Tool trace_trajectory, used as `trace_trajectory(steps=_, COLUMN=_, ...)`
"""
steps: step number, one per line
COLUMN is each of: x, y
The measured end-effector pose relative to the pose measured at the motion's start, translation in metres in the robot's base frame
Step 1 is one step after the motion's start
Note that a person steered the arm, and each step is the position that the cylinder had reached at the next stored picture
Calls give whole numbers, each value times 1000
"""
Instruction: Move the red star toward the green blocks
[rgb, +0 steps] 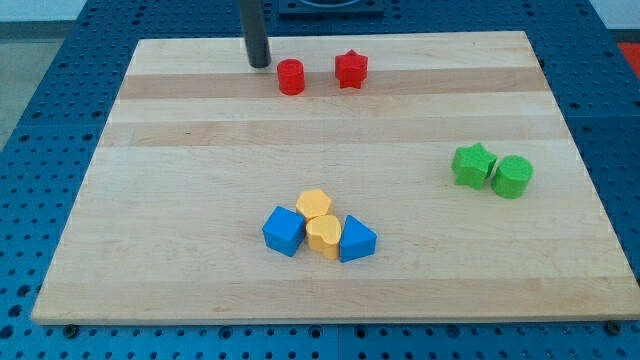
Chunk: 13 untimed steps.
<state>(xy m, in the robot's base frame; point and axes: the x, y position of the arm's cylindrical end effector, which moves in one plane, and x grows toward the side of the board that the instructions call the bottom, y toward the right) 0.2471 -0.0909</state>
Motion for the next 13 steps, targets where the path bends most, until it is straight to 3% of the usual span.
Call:
trace_trajectory(steps=2, x=0, y=99)
trace_trajectory(steps=5, x=10, y=105)
trace_trajectory(steps=7, x=11, y=162)
trace_trajectory(steps=11, x=12, y=107)
trace_trajectory(steps=13, x=58, y=118)
